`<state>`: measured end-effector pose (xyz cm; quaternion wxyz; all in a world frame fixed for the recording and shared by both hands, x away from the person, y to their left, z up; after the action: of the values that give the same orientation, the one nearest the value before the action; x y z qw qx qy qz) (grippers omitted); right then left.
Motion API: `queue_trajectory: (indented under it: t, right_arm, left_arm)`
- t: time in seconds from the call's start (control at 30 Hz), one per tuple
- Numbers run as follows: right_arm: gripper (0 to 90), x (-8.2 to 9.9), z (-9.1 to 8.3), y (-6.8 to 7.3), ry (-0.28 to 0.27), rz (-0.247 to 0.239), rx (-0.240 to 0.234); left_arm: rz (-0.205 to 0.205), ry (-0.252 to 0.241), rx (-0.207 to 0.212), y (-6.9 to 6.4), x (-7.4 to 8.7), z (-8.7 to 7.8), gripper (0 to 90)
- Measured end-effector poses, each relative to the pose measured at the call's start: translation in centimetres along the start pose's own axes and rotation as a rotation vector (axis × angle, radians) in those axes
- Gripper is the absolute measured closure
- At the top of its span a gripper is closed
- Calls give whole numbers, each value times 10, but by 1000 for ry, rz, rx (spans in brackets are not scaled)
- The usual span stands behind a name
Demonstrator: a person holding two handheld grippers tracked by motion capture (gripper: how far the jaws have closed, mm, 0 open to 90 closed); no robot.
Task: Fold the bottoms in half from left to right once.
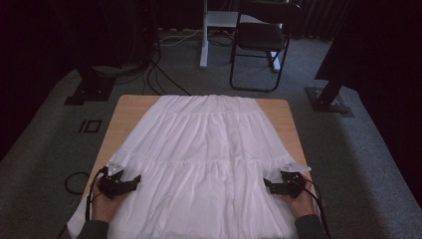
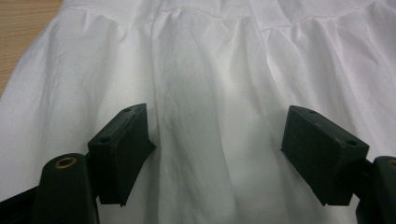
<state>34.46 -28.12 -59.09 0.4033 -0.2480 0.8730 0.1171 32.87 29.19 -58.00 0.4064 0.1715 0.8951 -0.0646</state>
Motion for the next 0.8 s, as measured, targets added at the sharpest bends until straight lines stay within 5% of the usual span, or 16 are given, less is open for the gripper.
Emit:
queue_trajectory:
  t: [0.67,0.77,0.8]
  right_arm:
    - [158,1,-1,1,-3,7,7]
    - [158,1,-2,1,-3,8,8]
    - [158,1,-2,1,-3,8,8]
  left_arm:
    - [-16,-3,-25,0,1,-2,299]
    - [-8,1,-59,2,1,-9,310]
    - [7,-17,-113,7,0,-23,290]
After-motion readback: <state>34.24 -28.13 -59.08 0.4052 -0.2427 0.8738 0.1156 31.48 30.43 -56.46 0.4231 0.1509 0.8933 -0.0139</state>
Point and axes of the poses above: each handheld gripper's, and its own axes: z roughly forward along the jaws, x roughly out of its underside, y roughly to its left, the point moved 3 cm from there along z, roughly forward along the jaws, and after that the axes turned 1 degree about -y, right-handed, at the moved point
